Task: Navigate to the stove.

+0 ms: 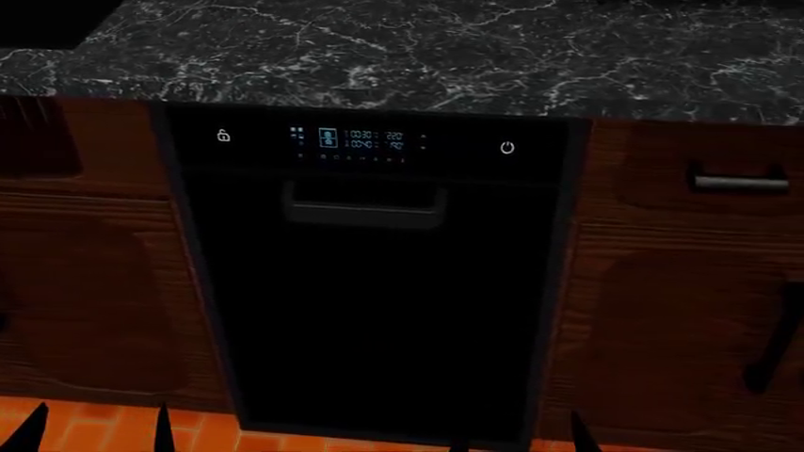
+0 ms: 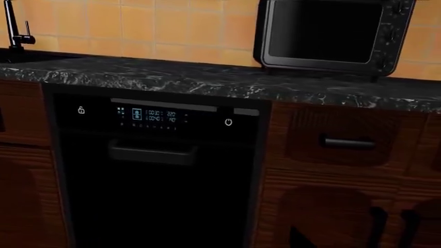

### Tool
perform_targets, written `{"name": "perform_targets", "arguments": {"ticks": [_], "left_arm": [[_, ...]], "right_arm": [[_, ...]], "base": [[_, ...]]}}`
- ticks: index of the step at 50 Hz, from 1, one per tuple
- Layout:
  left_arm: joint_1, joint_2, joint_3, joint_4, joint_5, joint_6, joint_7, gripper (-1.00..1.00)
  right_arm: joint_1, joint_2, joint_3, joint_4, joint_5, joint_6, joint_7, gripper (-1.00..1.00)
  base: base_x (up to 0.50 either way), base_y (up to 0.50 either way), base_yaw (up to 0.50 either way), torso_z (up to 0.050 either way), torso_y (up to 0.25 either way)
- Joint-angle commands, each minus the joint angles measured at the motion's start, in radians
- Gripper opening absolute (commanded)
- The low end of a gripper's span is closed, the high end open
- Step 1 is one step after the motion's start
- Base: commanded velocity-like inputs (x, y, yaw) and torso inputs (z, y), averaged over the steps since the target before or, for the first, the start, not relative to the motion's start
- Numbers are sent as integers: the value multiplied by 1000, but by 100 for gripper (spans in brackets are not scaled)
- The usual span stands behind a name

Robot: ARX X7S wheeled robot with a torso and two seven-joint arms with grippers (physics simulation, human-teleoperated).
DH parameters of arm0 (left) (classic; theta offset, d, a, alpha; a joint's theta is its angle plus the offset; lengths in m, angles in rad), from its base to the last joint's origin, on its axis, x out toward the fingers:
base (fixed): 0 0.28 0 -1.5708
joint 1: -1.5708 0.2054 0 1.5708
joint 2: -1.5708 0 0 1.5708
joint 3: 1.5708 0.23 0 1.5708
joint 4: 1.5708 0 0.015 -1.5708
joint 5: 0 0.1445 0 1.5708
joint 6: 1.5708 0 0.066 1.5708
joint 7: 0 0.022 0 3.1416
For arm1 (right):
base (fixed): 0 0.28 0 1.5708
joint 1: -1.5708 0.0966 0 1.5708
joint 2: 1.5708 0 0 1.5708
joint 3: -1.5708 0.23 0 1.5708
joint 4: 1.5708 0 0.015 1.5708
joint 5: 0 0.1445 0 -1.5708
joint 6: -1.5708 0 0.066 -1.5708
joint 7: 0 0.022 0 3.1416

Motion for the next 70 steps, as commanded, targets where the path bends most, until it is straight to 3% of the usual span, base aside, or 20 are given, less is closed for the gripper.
{"name": "perform_targets", "arguments": {"ticks": [1,47,62,70], "left_arm": [[2,-3,1,3,-2,1,-3,100],[-3,-9,10,-5,-8,7,-10,100],[-2,-12,12,-2,-10,7,-14,100],[-5,-12,13,-11,-11,14,-12,100]], "right_arm": [[0,2,-3,-4,1,2,5,100],[18,5,-17,11,-12,32,39,100],[12,7,-19,-4,-35,33,71,100],[10,10,-20,-5,-29,23,66,100]], "base": [[-500,-14,0,0,0],[-500,16,0,0,0],[-15,1,0,0,0],[-2,59,-500,0,0]]}}
